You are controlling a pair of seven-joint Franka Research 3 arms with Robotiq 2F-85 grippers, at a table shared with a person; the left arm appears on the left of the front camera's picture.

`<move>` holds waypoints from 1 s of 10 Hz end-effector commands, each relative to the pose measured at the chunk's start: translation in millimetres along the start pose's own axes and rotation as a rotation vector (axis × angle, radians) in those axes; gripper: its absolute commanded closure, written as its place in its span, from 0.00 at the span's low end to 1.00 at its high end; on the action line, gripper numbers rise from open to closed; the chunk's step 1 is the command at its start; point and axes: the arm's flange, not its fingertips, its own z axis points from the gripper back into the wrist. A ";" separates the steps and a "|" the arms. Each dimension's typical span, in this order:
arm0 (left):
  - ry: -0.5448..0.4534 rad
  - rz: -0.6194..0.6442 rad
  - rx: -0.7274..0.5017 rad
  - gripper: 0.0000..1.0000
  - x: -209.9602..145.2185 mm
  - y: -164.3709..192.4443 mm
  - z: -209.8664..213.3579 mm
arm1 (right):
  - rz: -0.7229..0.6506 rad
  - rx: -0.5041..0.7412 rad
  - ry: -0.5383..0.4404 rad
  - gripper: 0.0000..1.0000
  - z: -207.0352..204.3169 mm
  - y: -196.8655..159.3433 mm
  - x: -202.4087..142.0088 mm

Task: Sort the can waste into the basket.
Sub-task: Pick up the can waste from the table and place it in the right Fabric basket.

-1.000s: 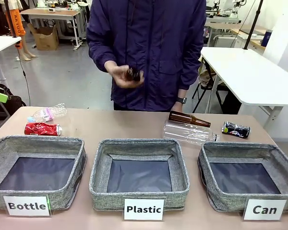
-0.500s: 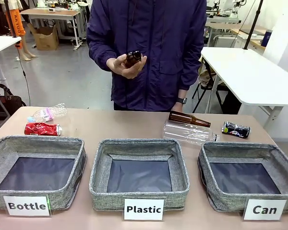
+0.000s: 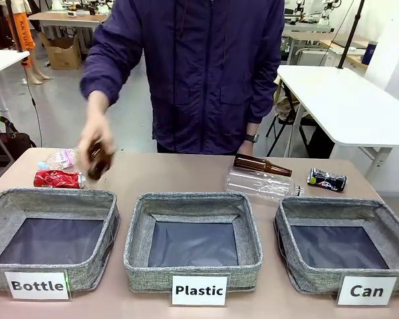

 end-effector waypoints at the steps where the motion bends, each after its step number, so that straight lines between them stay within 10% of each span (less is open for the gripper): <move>1: -0.098 0.008 0.030 0.00 -13.4 21.7 58.0 | 0.014 0.011 -0.007 0.00 1.6 1.7 0.5; 10: -0.306 0.197 0.125 0.00 -109.6 19.3 184.1 | 0.014 0.011 -0.007 0.00 1.6 1.7 0.5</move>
